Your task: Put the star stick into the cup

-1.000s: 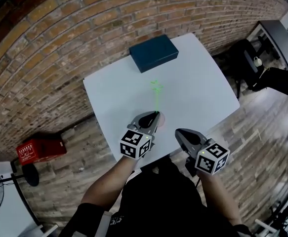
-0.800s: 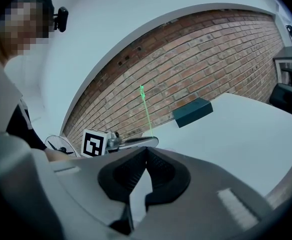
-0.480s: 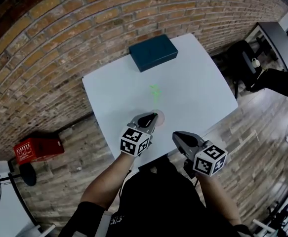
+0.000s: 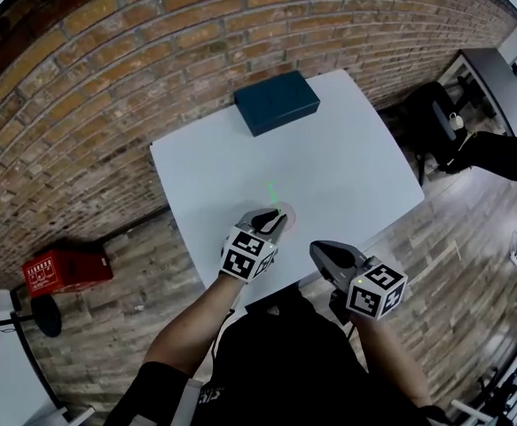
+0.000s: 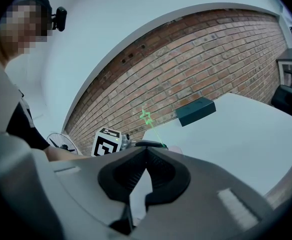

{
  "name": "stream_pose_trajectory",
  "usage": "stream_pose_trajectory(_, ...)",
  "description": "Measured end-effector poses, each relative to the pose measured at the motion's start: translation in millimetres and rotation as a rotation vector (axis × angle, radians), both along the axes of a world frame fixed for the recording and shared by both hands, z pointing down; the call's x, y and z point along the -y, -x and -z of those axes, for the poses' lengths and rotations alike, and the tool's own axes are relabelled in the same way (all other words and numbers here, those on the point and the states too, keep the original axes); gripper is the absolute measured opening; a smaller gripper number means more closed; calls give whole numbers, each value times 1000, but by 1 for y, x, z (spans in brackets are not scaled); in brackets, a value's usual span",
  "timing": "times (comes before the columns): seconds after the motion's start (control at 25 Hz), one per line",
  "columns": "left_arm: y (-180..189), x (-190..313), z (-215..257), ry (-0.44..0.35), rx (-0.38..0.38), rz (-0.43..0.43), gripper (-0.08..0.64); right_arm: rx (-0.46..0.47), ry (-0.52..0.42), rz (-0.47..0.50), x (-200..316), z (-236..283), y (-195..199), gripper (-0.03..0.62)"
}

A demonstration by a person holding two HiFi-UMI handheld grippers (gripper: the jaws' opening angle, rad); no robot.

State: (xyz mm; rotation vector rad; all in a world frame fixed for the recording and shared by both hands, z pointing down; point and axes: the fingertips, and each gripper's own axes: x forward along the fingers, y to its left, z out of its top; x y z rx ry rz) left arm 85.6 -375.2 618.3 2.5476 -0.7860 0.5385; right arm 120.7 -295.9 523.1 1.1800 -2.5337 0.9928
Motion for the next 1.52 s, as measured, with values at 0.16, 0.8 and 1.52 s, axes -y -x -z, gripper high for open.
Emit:
stream_pose_trajectory(0.16,0,2,-2,-3,17,-3,64,3,-2,-6,2,2,-3,0)
stream_pose_trajectory(0.8,10,3,1,19,5,52,236,16,0,-1,-1,2,-6,0)
stream_pose_trajectory(1.52,43,-17,-5,100,-8,137,293,16,-23,35,-17,10,12,0)
